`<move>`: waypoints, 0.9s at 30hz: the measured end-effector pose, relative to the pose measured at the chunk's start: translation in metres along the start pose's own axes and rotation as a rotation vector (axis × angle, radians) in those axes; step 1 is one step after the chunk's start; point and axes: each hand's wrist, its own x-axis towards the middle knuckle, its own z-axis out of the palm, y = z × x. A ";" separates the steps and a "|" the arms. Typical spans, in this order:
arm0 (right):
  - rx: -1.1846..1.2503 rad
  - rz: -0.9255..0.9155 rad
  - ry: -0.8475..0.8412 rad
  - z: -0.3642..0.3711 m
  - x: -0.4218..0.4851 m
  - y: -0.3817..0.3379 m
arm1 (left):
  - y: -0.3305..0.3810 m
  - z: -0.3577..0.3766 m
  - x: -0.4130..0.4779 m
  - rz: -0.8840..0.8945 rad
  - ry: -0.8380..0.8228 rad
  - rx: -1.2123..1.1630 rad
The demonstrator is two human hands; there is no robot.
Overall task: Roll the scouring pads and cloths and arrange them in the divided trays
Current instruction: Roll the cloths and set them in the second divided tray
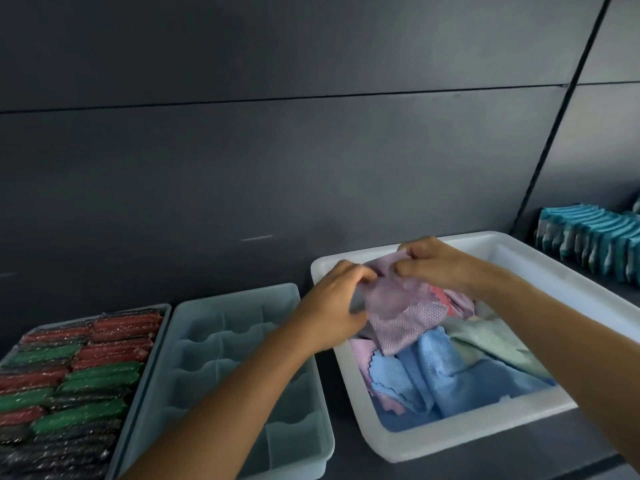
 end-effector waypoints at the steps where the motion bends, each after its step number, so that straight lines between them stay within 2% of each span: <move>1: 0.014 0.038 -0.002 0.003 0.001 0.001 | -0.001 0.004 0.002 0.049 -0.007 0.074; 4: 0.186 0.117 -0.006 0.008 -0.002 0.003 | -0.006 0.013 0.008 0.136 0.053 0.136; 8: 0.268 -0.006 0.023 0.006 -0.016 -0.001 | 0.002 0.007 0.014 0.162 0.324 -0.098; 11: 0.410 -0.130 0.087 0.000 -0.026 -0.008 | 0.011 -0.011 0.018 0.174 0.423 -0.175; 15: 0.548 -0.228 0.121 -0.003 -0.033 -0.025 | 0.027 -0.040 0.024 0.123 0.341 -0.476; 18: 0.579 -0.263 0.153 -0.002 -0.033 -0.034 | 0.020 -0.060 0.023 -0.081 0.280 -0.773; 19: 0.592 -0.260 0.151 -0.002 -0.033 -0.037 | 0.012 -0.065 0.019 -0.154 0.221 -0.808; 21: 0.606 -0.253 0.156 -0.004 -0.033 -0.040 | -0.002 -0.069 0.009 -0.249 0.030 -0.700; 23: 0.620 -0.255 0.159 -0.003 -0.032 -0.043 | -0.005 -0.063 0.000 -0.260 -0.101 -0.676; 24: 0.624 -0.255 0.156 -0.002 -0.031 -0.045 | -0.004 -0.060 0.000 -0.255 -0.086 -0.744; 27: 0.646 -0.255 0.154 0.001 -0.029 -0.054 | 0.002 -0.059 0.002 -0.284 0.105 -0.969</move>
